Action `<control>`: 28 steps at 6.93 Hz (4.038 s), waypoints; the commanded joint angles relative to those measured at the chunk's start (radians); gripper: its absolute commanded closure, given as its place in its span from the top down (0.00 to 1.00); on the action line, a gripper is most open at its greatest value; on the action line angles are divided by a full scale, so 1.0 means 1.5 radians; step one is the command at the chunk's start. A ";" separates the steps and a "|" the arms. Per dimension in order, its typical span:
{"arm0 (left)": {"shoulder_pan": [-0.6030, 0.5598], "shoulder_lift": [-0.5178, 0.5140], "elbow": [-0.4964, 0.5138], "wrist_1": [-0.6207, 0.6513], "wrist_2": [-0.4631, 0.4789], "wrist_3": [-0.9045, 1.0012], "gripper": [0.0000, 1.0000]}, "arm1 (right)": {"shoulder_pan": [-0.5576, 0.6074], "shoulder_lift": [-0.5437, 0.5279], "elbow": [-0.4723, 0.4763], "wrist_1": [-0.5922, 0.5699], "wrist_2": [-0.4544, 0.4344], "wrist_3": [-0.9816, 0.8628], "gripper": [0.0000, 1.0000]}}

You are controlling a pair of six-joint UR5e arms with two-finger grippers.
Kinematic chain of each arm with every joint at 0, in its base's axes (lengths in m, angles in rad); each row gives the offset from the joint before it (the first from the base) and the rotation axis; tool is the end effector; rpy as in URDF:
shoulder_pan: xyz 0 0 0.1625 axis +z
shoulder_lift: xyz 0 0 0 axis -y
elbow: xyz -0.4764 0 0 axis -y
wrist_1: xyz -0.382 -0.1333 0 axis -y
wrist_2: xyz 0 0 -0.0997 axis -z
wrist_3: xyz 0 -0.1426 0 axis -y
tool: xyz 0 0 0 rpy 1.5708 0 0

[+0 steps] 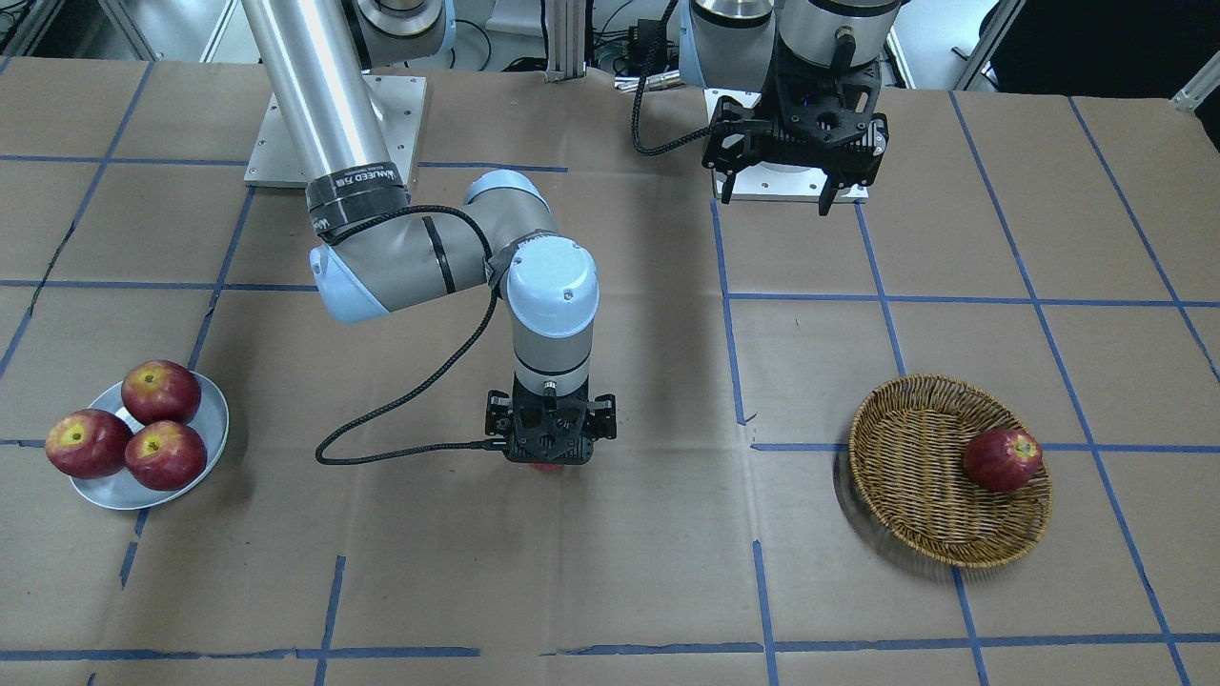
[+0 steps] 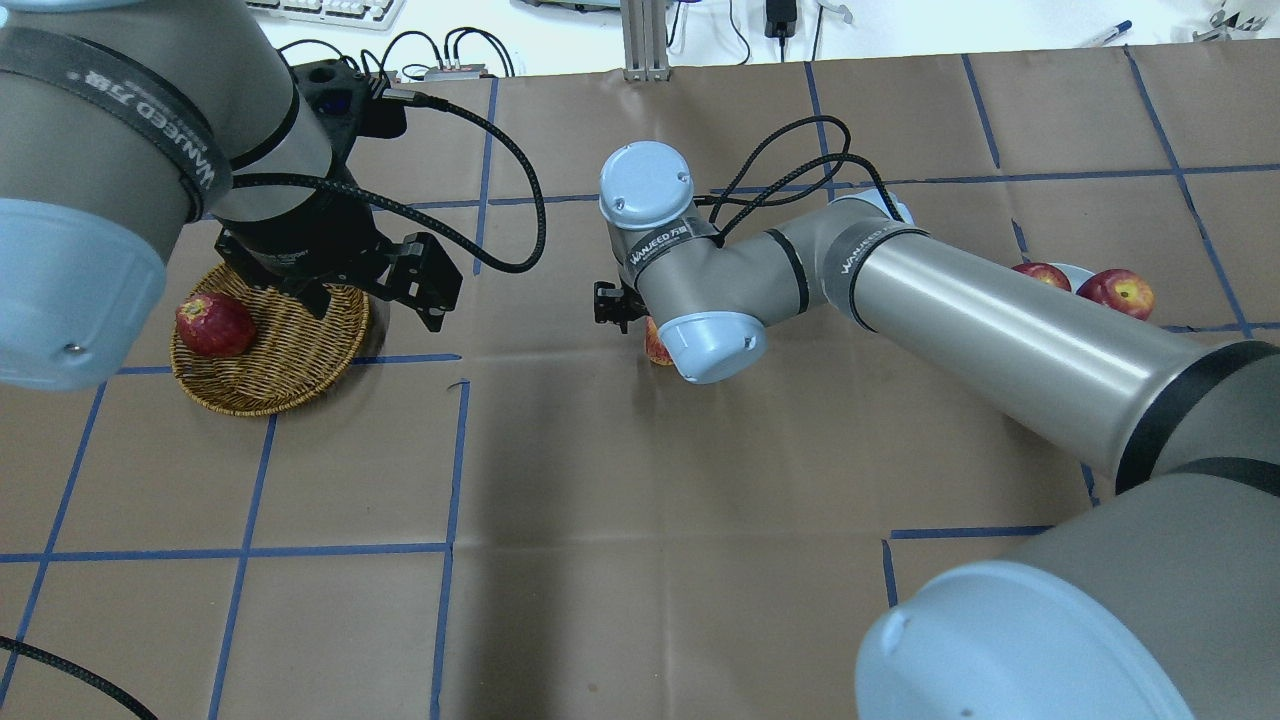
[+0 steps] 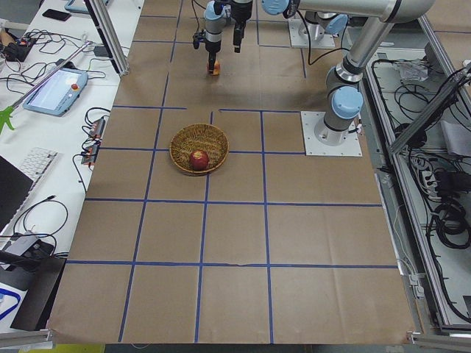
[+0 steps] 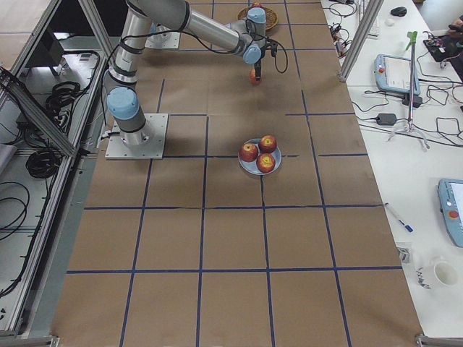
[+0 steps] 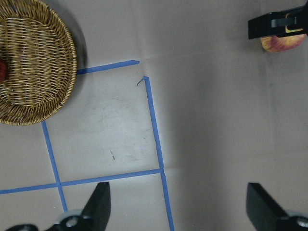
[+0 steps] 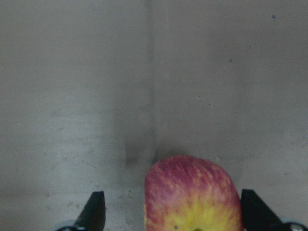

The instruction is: Transfer apple from basket to plate

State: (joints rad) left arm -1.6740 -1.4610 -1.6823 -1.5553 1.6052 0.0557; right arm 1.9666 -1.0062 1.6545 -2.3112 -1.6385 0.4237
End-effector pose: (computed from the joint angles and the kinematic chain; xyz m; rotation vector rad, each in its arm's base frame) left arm -0.1722 -0.4159 0.4943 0.2463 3.0977 -0.0227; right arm 0.3731 -0.5722 0.2018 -0.0483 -3.1110 0.1735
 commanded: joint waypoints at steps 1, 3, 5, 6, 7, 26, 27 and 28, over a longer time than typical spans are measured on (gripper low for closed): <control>0.001 -0.002 0.001 0.001 0.000 0.003 0.99 | -0.004 0.010 0.001 -0.002 -0.009 -0.017 0.82; 0.003 -0.002 0.001 0.002 -0.001 0.003 0.99 | -0.008 0.007 0.000 0.005 -0.008 -0.021 0.58; 0.003 -0.003 0.001 0.002 0.000 0.003 0.99 | -0.024 -0.026 -0.005 0.009 -0.007 -0.024 0.58; 0.003 -0.003 0.000 0.002 0.000 0.003 0.99 | -0.065 -0.072 -0.001 0.048 -0.007 -0.055 0.58; 0.003 -0.003 0.001 0.002 -0.001 0.003 0.99 | -0.122 -0.112 0.002 0.102 -0.005 -0.131 0.58; 0.005 -0.010 0.000 0.002 0.000 0.003 0.99 | -0.542 -0.257 0.078 0.165 0.082 -0.669 1.00; 0.005 -0.015 0.000 0.004 -0.001 0.004 0.99 | -0.507 -0.282 0.046 0.230 0.080 -0.647 1.00; 0.005 -0.017 0.000 0.004 -0.001 0.003 0.99 | -0.474 -0.319 0.034 0.302 0.080 -0.595 1.00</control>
State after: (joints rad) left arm -1.6657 -1.4816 -1.6827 -1.5503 1.6035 0.0605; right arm 1.1964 -1.4251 1.7400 -1.9802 -1.5178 -0.5400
